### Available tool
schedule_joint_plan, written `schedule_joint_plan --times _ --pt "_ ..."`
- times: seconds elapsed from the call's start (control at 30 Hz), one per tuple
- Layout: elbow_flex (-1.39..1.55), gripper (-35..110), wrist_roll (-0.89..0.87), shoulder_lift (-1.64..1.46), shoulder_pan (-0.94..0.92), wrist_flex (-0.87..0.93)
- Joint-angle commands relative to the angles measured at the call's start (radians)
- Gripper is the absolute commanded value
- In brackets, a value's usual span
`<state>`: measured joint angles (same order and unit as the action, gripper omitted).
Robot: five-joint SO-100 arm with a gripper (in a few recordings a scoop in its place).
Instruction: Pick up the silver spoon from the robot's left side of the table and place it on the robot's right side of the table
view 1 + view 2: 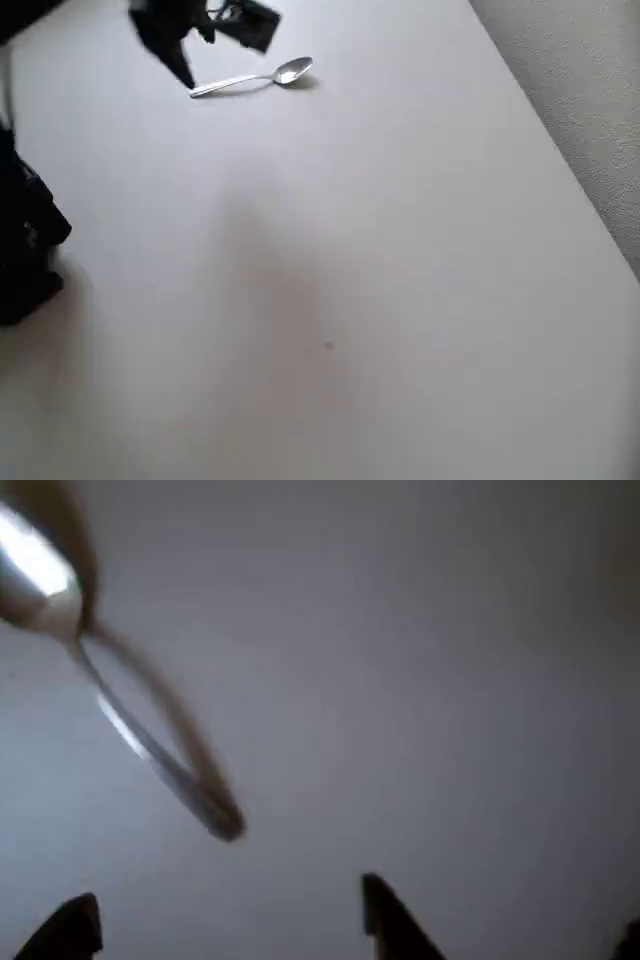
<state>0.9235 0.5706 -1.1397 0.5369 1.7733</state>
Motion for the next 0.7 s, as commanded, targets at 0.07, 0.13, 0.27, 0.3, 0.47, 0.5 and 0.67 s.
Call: schedule_joint_plan --times 0.07,0.13,0.27,0.3,0.47,0.5,0.67 --pt "-0.411 32 0.075 0.25 0.023 0.058" --pt "-0.468 32 0.1 0.304 0.021 0.06" --pt "-0.566 32 0.133 0.405 0.011 0.06" --pt "-0.597 32 0.135 0.431 0.005 0.06" --pt "-0.696 32 0.166 0.537 -0.017 0.052" --pt "-0.718 32 0.169 0.56 -0.02 0.052" --pt "-0.729 30 0.186 0.6 -0.034 0.029"
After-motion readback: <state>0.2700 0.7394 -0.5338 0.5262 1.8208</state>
